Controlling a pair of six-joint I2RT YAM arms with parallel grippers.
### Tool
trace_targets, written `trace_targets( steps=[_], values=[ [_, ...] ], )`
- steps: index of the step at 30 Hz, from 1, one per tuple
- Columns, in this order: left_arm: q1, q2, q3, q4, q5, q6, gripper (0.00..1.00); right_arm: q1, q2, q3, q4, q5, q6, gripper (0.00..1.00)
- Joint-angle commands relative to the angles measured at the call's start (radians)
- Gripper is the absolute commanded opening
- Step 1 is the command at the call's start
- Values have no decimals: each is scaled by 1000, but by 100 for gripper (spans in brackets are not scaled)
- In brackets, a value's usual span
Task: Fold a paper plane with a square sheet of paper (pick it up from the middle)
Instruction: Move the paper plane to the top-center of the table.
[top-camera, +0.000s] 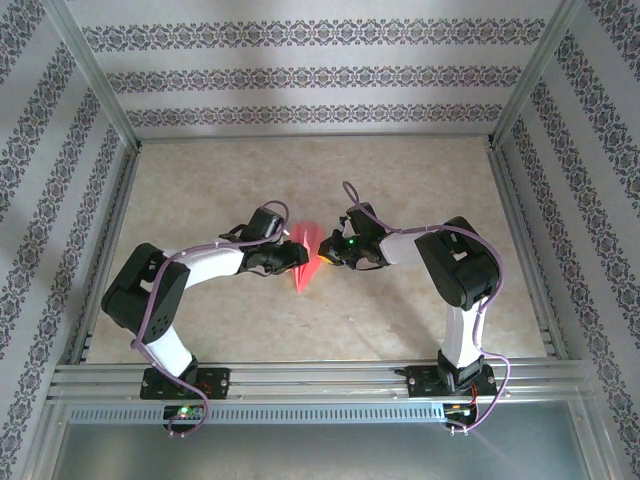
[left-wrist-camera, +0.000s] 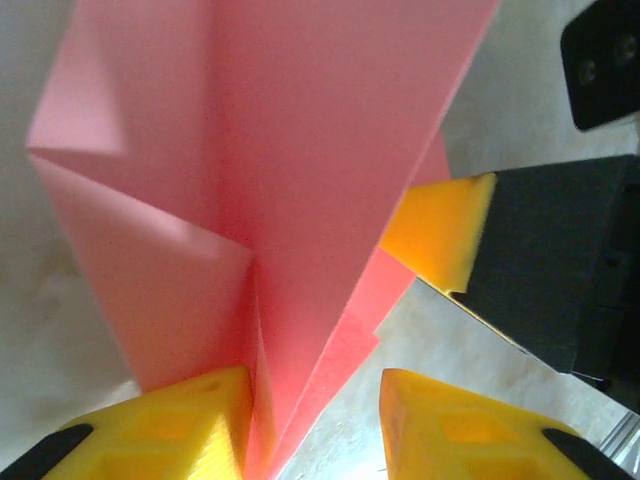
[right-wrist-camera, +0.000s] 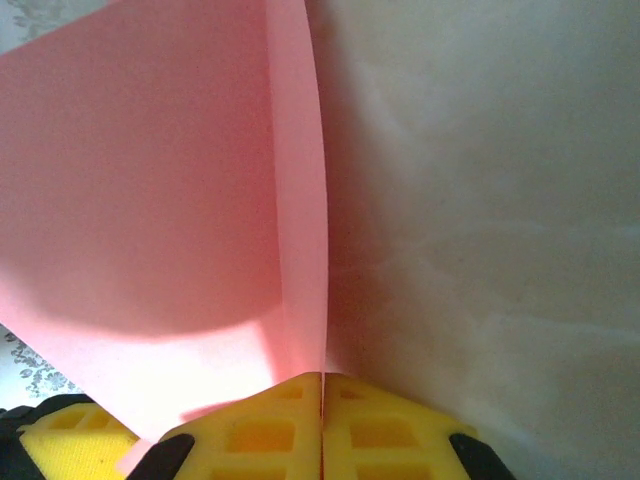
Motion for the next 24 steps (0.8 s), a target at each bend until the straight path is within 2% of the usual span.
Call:
trace_targets(
  steps=[1, 12, 24],
  values=[
    [-34, 16, 56, -72, -42, 77, 38, -6, 1, 10, -4, -8, -7, 8],
    [-85, 76, 147, -226, -162, 162, 41, -9, 3, 12, -2, -15, -2, 8],
    [-114, 113, 196, -305, -246, 195, 42, -15, -9, 11, -1, -29, 5, 13]
  ],
)
